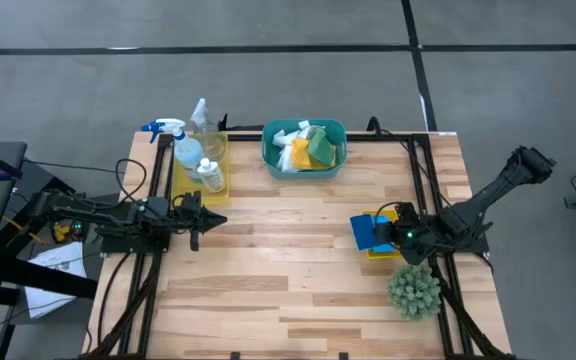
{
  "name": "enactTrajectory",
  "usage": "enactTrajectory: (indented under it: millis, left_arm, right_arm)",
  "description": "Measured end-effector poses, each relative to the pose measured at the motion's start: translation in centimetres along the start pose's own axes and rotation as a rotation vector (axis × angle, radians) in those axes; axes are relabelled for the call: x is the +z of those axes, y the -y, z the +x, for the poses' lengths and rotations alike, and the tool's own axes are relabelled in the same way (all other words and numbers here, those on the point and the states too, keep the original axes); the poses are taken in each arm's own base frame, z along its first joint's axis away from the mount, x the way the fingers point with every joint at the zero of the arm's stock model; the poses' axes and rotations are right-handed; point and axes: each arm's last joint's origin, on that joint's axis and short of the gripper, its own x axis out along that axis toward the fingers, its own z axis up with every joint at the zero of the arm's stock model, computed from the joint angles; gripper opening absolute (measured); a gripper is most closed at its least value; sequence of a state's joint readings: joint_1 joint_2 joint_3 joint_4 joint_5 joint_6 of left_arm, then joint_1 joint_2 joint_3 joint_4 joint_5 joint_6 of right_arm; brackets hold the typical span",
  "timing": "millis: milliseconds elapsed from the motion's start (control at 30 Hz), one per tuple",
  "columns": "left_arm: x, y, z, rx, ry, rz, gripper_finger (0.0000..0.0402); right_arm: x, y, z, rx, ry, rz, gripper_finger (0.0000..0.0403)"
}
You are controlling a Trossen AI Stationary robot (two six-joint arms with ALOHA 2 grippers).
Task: Pick & Place Kitchen Items
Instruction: Put the blue sponge into the right yellow bin
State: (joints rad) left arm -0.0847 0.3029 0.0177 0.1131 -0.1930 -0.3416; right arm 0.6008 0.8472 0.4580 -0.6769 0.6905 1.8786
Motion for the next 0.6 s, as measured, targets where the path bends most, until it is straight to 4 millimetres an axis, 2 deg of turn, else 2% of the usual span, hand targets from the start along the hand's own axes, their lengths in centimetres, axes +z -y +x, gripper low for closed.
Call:
enactTrajectory:
  millis: [600]
  left_arm:
    - [0.0, 0.0, 0.0, 0.0, 0.0, 0.0, 0.0003]
  right_arm:
    - [-1.8, -0.8, 2.0, -0.008, 0.046, 0.037, 0.0]
